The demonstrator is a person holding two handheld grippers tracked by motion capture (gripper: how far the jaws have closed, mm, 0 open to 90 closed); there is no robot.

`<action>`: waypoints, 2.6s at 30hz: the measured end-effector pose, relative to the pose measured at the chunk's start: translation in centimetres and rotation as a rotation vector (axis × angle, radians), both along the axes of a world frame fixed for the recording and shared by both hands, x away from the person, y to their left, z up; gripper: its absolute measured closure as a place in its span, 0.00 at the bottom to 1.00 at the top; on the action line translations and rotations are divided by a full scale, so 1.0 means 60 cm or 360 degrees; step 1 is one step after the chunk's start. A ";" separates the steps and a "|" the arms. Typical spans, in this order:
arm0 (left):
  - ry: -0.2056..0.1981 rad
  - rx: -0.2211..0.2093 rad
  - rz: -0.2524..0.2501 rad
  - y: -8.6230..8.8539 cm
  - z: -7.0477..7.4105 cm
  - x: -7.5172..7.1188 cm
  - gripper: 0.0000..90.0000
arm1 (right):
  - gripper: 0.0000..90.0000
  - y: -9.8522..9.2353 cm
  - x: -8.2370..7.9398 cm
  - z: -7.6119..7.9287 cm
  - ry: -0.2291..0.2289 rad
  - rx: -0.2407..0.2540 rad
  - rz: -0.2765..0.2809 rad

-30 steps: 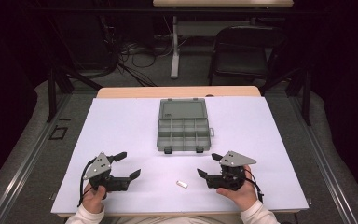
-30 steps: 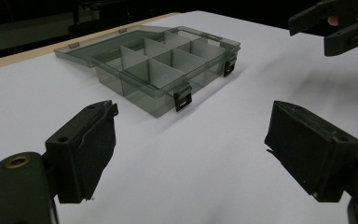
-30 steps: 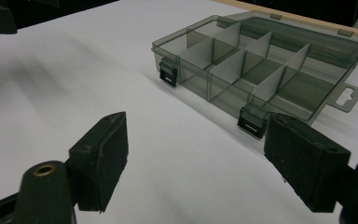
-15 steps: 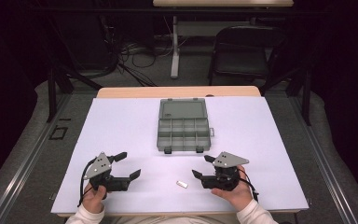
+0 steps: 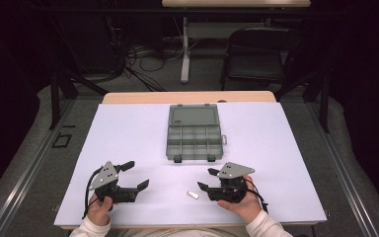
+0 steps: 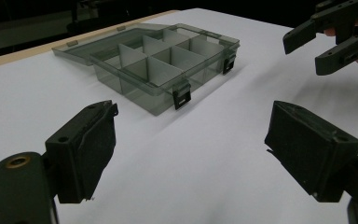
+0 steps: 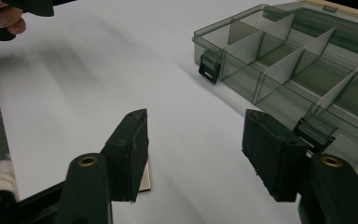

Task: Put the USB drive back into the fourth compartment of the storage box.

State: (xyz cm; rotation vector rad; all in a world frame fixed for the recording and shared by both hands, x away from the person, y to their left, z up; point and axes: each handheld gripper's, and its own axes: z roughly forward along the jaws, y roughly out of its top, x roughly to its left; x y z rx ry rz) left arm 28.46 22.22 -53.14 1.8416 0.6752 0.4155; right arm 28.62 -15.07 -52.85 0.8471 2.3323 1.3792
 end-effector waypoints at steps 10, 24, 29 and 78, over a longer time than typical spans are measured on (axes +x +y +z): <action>0.0001 0.0000 -0.0003 0.000 0.000 0.000 0.17 | 0.49 0.016 0.006 -0.001 -0.0018 -0.0025 0.0032; 0.0002 0.0000 -0.0006 0.000 0.000 0.000 0.17 | 0.55 0.029 0.013 -0.013 -0.0013 -0.0055 0.0080; 0.0002 0.0005 -0.0003 0.000 0.000 0.000 0.17 | 0.55 0.031 0.013 -0.016 -0.0008 -0.0078 0.0104; 0.0005 0.0007 -0.0024 -0.002 -0.001 0.000 0.17 | 0.82 0.064 -0.004 -0.060 0.0158 -0.0245 0.0249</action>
